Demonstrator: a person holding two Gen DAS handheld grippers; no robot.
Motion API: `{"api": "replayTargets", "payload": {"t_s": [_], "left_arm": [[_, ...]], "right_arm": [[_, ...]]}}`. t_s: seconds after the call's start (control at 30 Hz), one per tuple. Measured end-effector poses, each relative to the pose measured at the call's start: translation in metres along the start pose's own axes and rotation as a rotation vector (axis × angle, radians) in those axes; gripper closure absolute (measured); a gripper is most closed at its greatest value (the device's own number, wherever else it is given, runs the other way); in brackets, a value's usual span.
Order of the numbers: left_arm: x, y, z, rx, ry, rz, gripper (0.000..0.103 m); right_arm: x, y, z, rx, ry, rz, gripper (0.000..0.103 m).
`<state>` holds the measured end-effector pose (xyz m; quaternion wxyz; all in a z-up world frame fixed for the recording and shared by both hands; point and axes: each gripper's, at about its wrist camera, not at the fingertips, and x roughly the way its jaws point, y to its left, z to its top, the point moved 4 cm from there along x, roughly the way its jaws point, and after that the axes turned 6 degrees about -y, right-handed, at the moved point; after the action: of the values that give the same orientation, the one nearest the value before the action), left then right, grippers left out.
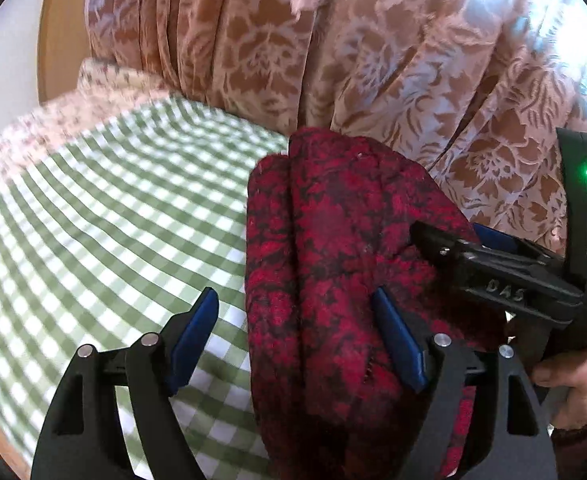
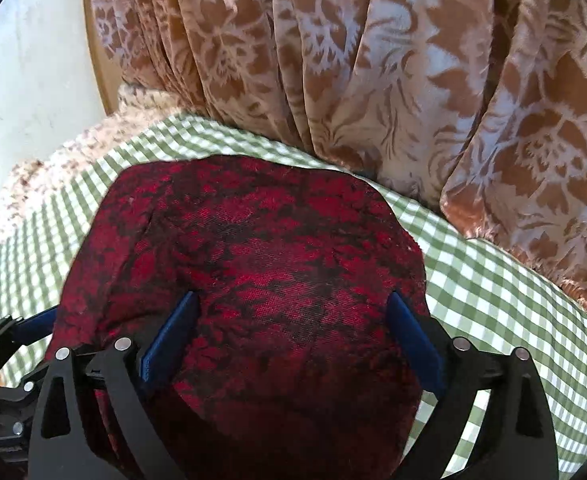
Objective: Fold small clothes
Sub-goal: 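Release the folded red top onto the bed and withdraw both grippers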
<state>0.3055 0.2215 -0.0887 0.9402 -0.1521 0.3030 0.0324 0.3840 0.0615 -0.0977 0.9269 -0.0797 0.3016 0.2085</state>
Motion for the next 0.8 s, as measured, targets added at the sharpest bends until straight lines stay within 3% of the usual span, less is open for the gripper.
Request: {"api": "replayTargets", "payload": {"t_s": [0.17, 0.3, 0.8], "left_arm": [[-0.043, -0.006, -0.001, 0.025, -0.065, 0.034, 0.009], [-0.076, -0.007, -0.008, 0.027, -0.106, 0.074, 0.004], [-0.138, -0.020, -0.066, 0.070, -0.144, 0.210, 0.002]], "right_arm": [[-0.055, 0.000, -0.005, 0.114, -0.071, 0.037, 0.006], [-0.094, 0.003, -0.025, 0.148, -0.098, 0.016, 0.004], [-0.171, 0.011, -0.116, 0.152, -0.110, -0.140, 0.004]]}}
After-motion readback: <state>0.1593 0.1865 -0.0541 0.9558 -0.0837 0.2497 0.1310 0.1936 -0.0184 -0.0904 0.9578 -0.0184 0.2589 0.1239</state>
